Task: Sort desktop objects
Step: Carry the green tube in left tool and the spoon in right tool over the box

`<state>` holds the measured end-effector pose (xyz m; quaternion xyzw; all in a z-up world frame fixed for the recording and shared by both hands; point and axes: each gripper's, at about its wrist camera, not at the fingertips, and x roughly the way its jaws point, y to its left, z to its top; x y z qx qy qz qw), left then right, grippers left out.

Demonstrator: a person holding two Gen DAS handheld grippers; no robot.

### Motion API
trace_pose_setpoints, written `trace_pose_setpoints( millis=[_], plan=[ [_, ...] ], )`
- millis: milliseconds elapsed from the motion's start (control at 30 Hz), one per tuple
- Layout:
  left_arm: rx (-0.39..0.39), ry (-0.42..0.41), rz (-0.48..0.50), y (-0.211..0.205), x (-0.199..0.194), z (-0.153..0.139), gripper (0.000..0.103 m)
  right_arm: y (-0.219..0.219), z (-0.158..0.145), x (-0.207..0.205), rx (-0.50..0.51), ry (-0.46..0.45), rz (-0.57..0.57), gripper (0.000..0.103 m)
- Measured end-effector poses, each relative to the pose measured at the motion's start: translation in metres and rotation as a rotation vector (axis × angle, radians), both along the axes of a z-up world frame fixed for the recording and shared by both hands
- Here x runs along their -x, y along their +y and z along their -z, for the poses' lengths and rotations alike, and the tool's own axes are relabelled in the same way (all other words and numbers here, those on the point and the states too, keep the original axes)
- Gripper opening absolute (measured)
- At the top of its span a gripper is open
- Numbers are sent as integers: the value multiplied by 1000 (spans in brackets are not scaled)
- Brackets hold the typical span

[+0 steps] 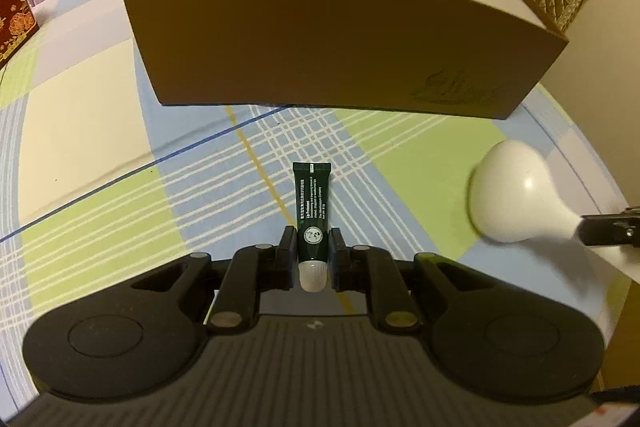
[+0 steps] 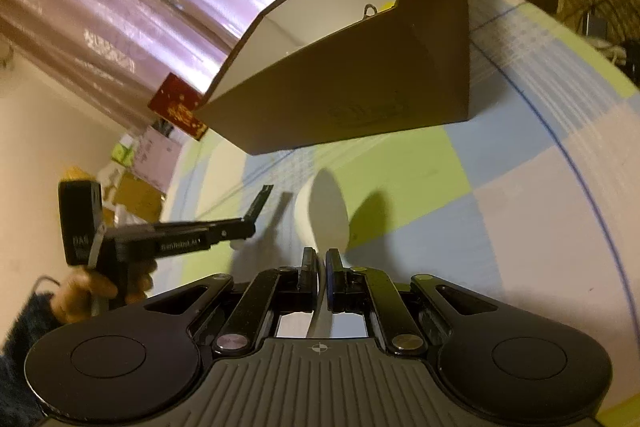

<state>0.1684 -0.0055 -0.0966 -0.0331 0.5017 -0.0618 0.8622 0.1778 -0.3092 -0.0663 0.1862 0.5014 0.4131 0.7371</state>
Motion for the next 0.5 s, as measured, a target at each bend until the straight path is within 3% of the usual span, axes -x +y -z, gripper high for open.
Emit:
trace_pose_setpoints(
  millis=[200, 367, 500],
  plan=[
    [6, -24, -8, -4, 8, -12, 12, 4, 1, 0, 6, 1, -10, 0],
    [2, -8, -24, -2, 15, -12, 12, 27, -2, 19, 159, -180, -182, 1],
    [-1, 3, -32, 0, 20, -10, 12, 43, 11, 33, 285, -263, -276, 1]
  ],
)
